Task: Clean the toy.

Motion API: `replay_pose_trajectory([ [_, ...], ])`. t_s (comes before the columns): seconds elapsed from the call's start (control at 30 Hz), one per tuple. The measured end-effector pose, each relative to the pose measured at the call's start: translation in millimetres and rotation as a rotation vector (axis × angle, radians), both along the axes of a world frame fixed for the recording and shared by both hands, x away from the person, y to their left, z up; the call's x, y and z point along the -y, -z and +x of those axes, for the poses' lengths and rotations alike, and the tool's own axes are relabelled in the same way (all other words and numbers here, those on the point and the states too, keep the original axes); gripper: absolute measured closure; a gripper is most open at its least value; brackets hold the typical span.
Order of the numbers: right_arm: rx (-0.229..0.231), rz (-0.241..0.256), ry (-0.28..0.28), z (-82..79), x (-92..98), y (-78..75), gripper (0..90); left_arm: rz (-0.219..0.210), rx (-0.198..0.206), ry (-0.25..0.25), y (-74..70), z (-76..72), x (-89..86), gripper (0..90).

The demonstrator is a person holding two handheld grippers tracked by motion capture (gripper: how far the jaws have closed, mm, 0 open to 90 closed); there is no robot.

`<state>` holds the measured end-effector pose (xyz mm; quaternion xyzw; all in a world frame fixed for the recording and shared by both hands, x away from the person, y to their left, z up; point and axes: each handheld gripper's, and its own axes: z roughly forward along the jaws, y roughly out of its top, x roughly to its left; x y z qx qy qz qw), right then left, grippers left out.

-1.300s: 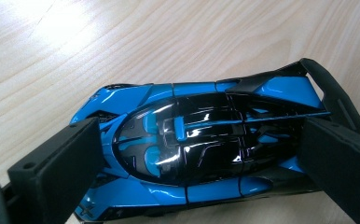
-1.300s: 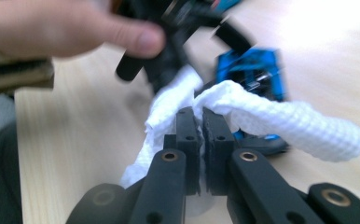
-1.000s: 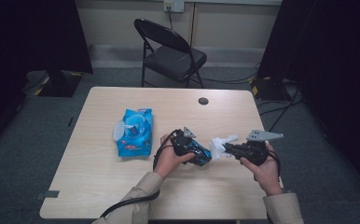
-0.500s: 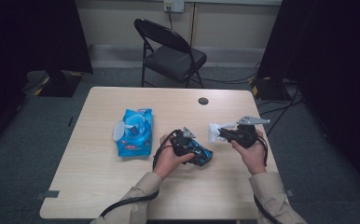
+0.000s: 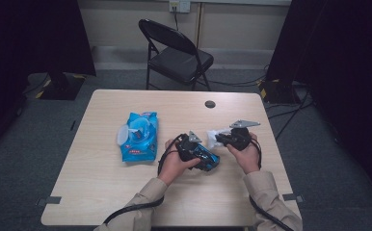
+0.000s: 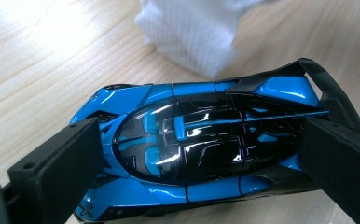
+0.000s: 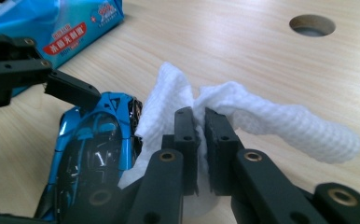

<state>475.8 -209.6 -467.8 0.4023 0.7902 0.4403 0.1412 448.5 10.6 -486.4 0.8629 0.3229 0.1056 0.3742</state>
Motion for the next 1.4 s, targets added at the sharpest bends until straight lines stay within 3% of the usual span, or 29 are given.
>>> replay_pose_trajectory([
  [0.27,-0.024,-0.050,-0.010,0.3,-2.5,10.2,77.3,0.012,-0.010,-0.001,-1.2,0.8,1.2,0.0],
  [0.53,-0.024,-0.114,0.028,-5.6,10.4,5.7,61.4,0.027,-0.027,-0.007,-3.1,2.3,3.7,0.0],
  [0.77,-0.019,-0.091,0.089,-3.9,20.3,-1.6,46.6,0.029,-0.025,-0.006,-3.0,2.2,3.8,0.0],
  [0.87,-0.018,-0.101,0.093,0.1,15.7,0.6,45.1,0.028,-0.023,-0.003,-2.9,2.0,3.3,0.0],
  [1.13,-0.072,-0.128,0.133,17.2,9.6,23.2,41.1,0.024,-0.021,0.002,-2.5,1.9,2.3,0.0],
  [1.3,-0.039,-0.187,0.098,16.6,-1.6,32.6,43.3,0.017,-0.017,0.000,-1.9,1.6,2.1,0.0],
  [1.4,-0.008,-0.190,0.058,15.3,-7.0,33.9,54.8,0.015,-0.014,0.000,-1.6,1.3,1.9,0.0],
])
